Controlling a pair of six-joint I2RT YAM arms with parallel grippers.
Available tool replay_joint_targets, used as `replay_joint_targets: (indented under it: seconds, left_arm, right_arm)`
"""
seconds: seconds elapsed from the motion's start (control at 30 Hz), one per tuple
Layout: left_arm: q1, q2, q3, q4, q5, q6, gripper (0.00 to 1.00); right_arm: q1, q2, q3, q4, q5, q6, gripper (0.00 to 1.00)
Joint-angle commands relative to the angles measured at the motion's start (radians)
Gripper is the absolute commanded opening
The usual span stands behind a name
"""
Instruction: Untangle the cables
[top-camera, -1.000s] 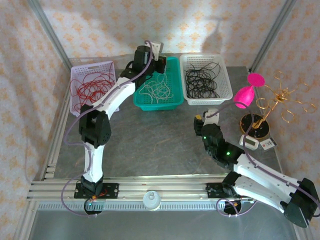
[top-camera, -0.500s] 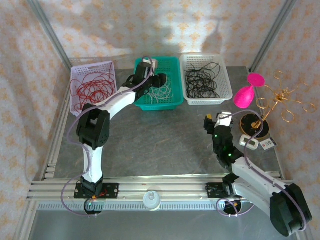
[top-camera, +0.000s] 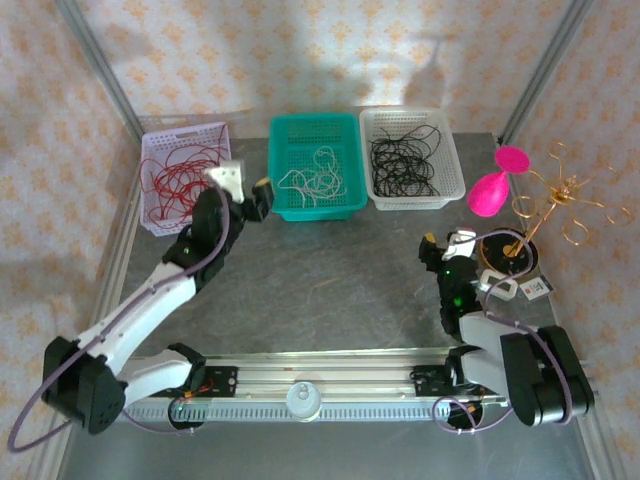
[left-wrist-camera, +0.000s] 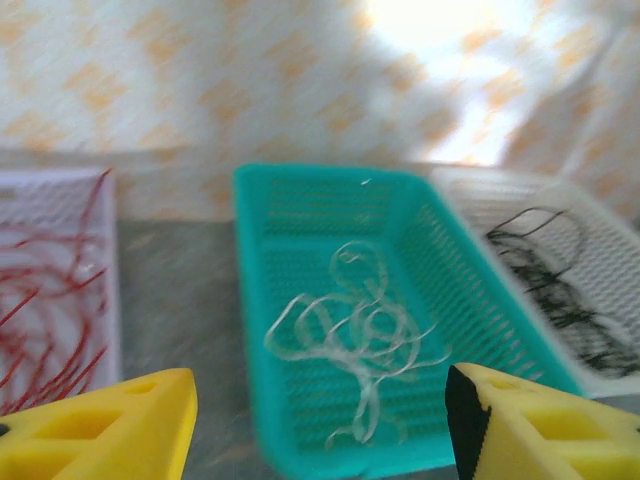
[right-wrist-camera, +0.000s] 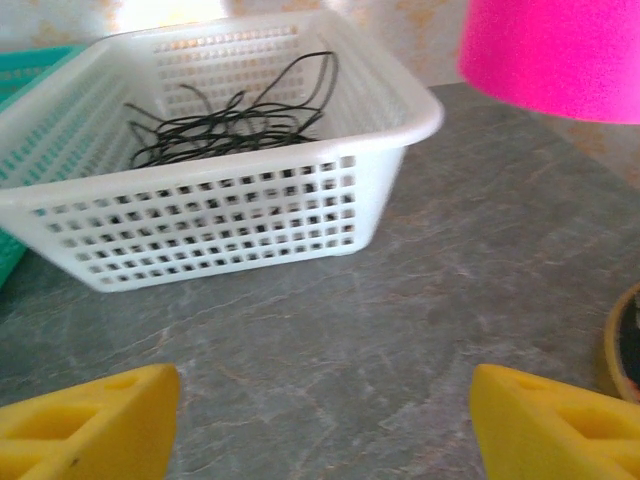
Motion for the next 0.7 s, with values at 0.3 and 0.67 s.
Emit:
replay_joint_targets:
  seconds: [0.3,0.67]
  left_arm:
    - [0.173,-0.116,-0.417,0.231,-0.268,0.017,0.76]
    - [0.365,0.165,-0.664,1.101,0.016,0.216,0.90]
  right_arm:
    - [-0.065,0.274,0.005,0.464,-0.095,-0.058,0.78]
    - [-0.129,0.361,0.123,0.335,-0.103,0.015,1.00]
